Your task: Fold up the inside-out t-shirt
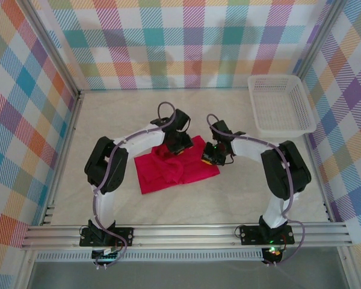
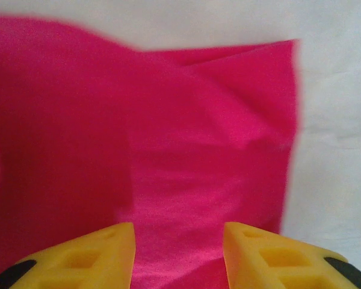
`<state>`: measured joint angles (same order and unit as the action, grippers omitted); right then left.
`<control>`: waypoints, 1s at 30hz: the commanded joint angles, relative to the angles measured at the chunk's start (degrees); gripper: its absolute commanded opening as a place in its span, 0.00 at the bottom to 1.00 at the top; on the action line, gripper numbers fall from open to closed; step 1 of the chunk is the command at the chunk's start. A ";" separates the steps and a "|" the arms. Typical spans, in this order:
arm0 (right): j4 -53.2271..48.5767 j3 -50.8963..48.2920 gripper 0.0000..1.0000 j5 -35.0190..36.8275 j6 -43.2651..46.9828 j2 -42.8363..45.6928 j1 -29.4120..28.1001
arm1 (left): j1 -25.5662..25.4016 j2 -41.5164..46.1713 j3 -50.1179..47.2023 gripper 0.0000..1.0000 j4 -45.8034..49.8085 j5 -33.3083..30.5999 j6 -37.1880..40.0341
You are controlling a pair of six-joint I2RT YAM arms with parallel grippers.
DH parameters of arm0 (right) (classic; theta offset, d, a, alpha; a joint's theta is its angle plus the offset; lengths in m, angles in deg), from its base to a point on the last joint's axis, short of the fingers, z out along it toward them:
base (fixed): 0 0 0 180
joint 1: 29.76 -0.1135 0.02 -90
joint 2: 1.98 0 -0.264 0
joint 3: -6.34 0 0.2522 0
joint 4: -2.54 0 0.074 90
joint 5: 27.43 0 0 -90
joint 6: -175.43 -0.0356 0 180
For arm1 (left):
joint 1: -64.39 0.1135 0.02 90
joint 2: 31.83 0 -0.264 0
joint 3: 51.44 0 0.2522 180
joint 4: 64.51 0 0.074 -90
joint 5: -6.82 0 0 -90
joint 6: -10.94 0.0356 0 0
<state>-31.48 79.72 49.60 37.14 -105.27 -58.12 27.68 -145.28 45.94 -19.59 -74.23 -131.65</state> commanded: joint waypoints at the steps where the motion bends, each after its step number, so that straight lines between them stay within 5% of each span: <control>1: 3.37 -1.21 0.09 -0.62 -3.28 -4.81 -0.64 | 0.44 3.91 -6.06 0.43 -0.90 -0.50 -2.84; 12: 0.20 -2.24 0.11 5.14 -4.64 -6.14 -0.73 | 11.28 33.92 -31.88 0.46 11.72 -6.52 4.80; 17: -1.59 0.63 0.12 4.37 -4.28 -3.70 -1.24 | 13.94 44.10 -35.23 0.47 15.04 -6.68 5.00; 24: -6.12 8.44 0.15 4.97 -1.55 -0.81 -3.11 | 12.24 37.63 -24.74 0.45 11.64 -5.17 3.17; 30: -6.11 14.43 0.15 4.62 0.51 -9.78 -2.67 | 2.43 25.04 -21.75 0.43 -0.65 -0.55 -4.69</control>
<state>-35.67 92.02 53.67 35.52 -110.25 -60.96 34.22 -115.77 24.10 -14.00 -78.40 -131.22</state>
